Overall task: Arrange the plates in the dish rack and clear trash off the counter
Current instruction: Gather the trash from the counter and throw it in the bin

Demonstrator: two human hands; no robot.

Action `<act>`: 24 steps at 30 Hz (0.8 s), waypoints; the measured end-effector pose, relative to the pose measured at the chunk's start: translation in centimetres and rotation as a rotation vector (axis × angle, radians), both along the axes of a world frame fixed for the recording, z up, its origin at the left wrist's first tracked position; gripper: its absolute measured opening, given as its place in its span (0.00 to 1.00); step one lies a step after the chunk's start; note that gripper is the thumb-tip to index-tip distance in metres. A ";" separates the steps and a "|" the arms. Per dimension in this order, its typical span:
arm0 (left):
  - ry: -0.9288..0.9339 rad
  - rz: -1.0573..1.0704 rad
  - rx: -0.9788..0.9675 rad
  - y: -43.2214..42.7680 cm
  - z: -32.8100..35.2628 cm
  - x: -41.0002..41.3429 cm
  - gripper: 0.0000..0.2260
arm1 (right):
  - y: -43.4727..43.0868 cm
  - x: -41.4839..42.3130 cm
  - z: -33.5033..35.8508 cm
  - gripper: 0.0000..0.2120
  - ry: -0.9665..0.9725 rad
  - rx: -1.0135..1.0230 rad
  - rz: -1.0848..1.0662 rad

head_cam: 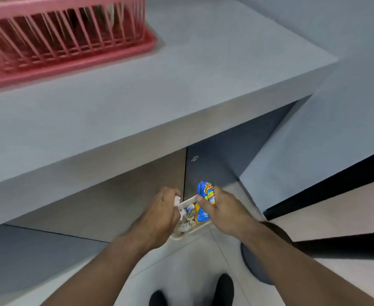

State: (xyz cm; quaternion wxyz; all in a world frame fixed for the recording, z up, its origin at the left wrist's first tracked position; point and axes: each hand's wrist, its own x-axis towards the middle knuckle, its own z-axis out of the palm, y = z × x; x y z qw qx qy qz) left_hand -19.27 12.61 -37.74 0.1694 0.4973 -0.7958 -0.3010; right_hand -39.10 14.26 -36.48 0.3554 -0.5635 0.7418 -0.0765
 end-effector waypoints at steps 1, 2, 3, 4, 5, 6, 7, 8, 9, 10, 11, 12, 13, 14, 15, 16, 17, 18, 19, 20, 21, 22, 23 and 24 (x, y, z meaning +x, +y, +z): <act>-0.012 -0.004 0.010 -0.2 -2.1 -0.4 0.13 | -0.1 -0.3 -2.1 0.25 0.029 0.000 -0.009; -0.025 -0.015 0.027 -0.5 -4.3 -0.9 0.13 | -0.3 -0.6 -4.1 0.25 0.041 -0.001 -0.021; -0.040 -0.021 0.052 -0.7 -6.6 -1.4 0.13 | -0.6 -0.9 -6.1 0.25 0.043 0.001 -0.032; -0.056 -0.021 0.081 -1.0 -9.0 -1.8 0.14 | -0.8 -1.1 -8.1 0.24 0.052 0.004 -0.030; -0.070 -0.019 0.106 -1.3 -11.5 -2.3 0.14 | -1.1 -1.5 -10.2 0.24 0.071 0.006 -0.013; -0.089 -0.013 0.130 -1.6 -13.9 -2.7 0.14 | -1.4 -1.8 -12.4 0.23 0.096 0.007 0.012; -0.116 -0.004 0.149 -1.9 -16.4 -2.9 0.15 | -1.8 -2.1 -14.4 0.22 0.124 0.006 0.037; -0.149 0.014 0.165 -2.3 -18.9 -3.1 0.15 | -2.2 -2.5 -16.5 0.21 0.134 0.013 0.041; -0.181 0.034 0.184 -2.8 -21.3 -3.2 0.16 | -2.7 -2.8 -18.6 0.21 0.128 0.019 0.027; -0.203 0.054 0.209 -3.2 -23.6 -3.5 0.17 | -3.2 -3.2 -21.0 0.22 0.105 0.004 0.014; -0.214 0.080 0.240 -3.6 -25.9 -3.7 0.17 | -3.7 -3.4 -23.3 0.23 0.078 -0.003 0.030; -0.229 0.091 0.269 -3.8 -27.9 -3.9 0.17 | -4.0 -3.7 -25.5 0.25 0.086 -0.009 0.071; -0.255 0.078 0.283 -4.0 -29.3 -4.2 0.17 | -4.5 -3.9 -27.1 0.25 0.076 0.010 0.064; -0.293 0.046 0.287 -4.2 -31.1 -4.6 0.17 | -5.0 -4.0 -28.8 0.23 0.042 0.017 0.017; -0.323 0.023 0.284 -4.3 -33.0 -5.0 0.18 | -5.4 -4.2 -30.6 0.21 0.034 0.003 0.001; -0.334 0.033 0.289 -4.6 -34.7 -5.2 0.18 | -5.6 -4.3 -32.4 0.20 0.036 -0.025 -0.008; -0.336 0.064 0.302 -4.8 -36.5 -5.5 0.18 | -5.9 -4.3 -34.1 0.19 0.026 -0.040 -0.006; -0.340 0.102 0.320 -5.1 -38.0 -5.7 0.19 | -6.1 -4.4 -35.6 0.18 0.023 -0.050 0.020; -0.349 0.131 0.349 -5.3 -39.2 -5.9 0.20 | -6.2 -4.4 -36.6 0.18 0.022 -0.068 0.056; -0.365 0.154 0.385 -5.4 -39.7 -6.1 0.23 | -6.3 -4.6 -37.0 0.18 0.035 -0.097 0.095; -0.387 0.177 0.411 -5.6 -41.0 -6.1 0.25 | -6.6 -4.6 -38.0 0.20 0.041 -0.117 0.133; -0.406 0.207 0.411 -5.6 -41.4 -6.1 0.27 | -6.8 -4.6 -38.4 0.22 0.041 -0.137 0.151; -0.411 0.254 0.377 -5.6 -41.9 -5.8 0.26 | -7.2 -4.3 -39.1 0.22 0.042 -0.147 0.158; -0.390 0.316 0.314 -5.4 -42.1 -5.5 0.24 | -7.5 -3.9 -39.8 0.21 0.058 -0.143 0.166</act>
